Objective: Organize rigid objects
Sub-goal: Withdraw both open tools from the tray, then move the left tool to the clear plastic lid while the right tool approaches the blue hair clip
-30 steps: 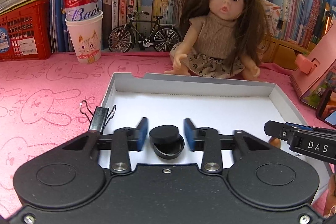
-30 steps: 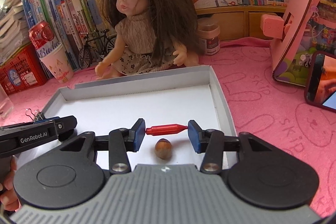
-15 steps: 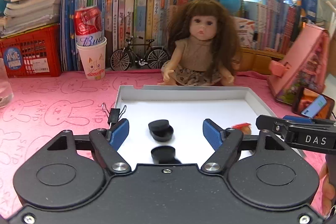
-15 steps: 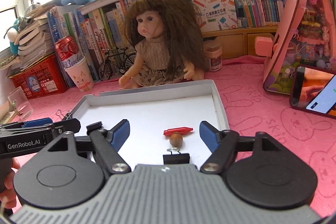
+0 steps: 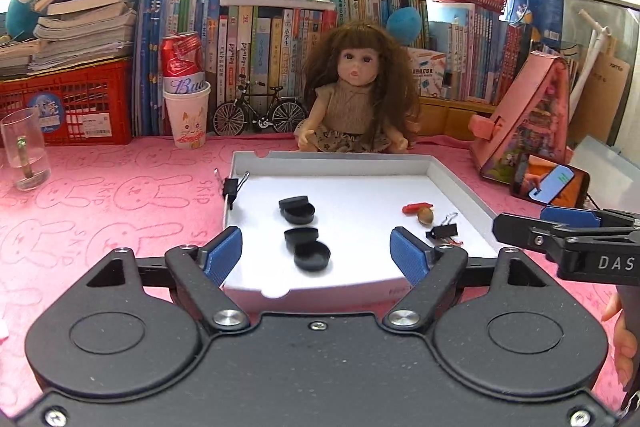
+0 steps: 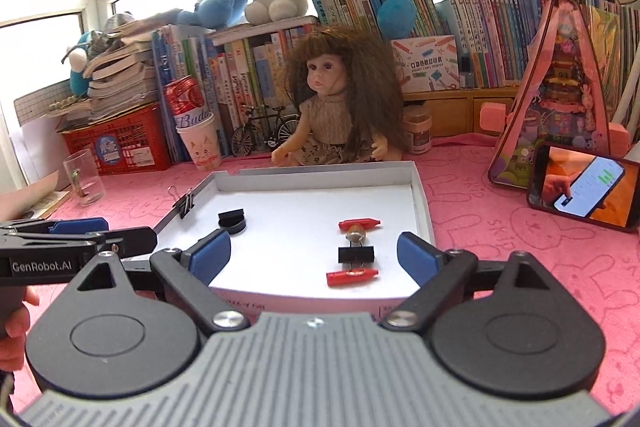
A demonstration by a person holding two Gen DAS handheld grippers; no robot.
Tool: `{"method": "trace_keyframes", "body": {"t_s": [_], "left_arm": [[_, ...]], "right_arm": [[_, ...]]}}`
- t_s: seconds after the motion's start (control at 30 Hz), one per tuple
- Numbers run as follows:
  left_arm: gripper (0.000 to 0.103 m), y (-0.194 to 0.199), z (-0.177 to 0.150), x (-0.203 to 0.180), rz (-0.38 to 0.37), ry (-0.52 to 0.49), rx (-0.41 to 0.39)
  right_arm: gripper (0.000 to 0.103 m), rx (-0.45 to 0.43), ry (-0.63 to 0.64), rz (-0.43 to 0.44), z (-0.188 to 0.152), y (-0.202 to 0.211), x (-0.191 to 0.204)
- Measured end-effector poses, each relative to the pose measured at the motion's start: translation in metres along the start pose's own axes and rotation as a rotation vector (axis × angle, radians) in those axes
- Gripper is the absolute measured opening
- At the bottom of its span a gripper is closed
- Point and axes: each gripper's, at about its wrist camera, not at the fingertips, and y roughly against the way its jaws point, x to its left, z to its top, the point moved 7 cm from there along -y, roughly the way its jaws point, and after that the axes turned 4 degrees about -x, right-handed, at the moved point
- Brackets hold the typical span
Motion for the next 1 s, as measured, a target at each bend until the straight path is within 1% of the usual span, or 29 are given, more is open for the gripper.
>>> {"method": "trace_keyframes", "body": {"t_s": [0.17, 0.47, 0.67, 1.0], "left_arm": [[0.082, 0.025, -0.014, 0.008, 0.011, -0.014, -0.009], [0.082, 0.048, -0.052, 0.017, 0.042, -0.042, 0.003], [0.082, 0.057, -0.067, 0.017, 0.061, -0.077, -0.001], [0.082, 0.062, -0.081, 0.018, 0.077, -0.080, -0.002]], "right_arm": [[0.099, -0.002, 0.036, 0.010, -0.015, 0.022, 0.006], [0.101, 0.016, 0.109, 0.004, -0.051, 0.047, 0.011], [0.101, 0.040, 0.111, -0.015, -0.066, 0.055, 0.005], [0.101, 0.054, 0.095, -0.044, -0.081, 0.067, -0.008]]}}
